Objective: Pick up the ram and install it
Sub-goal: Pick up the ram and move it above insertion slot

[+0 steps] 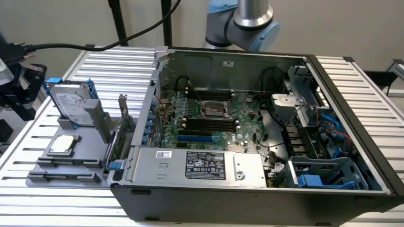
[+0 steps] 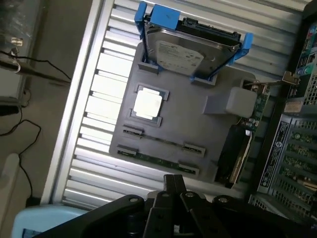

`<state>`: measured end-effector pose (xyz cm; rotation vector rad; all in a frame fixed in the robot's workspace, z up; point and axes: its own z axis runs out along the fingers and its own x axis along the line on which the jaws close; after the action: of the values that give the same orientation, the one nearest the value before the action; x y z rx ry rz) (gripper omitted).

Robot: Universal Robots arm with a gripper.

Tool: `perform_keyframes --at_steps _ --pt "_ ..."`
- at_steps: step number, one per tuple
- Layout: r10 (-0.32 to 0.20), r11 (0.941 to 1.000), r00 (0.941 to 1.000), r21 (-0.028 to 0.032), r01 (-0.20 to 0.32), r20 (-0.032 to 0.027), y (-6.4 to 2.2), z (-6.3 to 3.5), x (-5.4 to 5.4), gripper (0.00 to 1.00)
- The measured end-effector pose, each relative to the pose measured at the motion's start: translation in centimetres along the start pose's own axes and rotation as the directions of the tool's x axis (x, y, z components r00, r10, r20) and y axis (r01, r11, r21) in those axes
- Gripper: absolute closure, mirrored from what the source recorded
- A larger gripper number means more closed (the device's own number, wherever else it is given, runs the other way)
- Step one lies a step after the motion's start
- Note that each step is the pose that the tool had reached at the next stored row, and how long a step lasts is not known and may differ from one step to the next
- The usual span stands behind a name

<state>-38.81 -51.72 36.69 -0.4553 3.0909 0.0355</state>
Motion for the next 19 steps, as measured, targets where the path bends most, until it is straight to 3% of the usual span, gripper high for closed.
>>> perform_keyframes --at_steps 5,10,15,19 --pt "-0.090 0.9959 0.9959 -0.0019 0.090 -0.0017 0.00 0.18 0.01 0.89" --pt "-0.181 0.9836 0.9836 -0.0040 0.180 -0.0033 -0.01 0.36 0.01 0.89" --pt "-0.268 0.9634 0.9634 -0.0061 0.268 -0.0047 -0.01 0.54 0.01 0.89" --pt "-0.338 0.9411 0.9411 -0.0080 0.338 -0.0055 -0.01 0.69 0.02 0.89"
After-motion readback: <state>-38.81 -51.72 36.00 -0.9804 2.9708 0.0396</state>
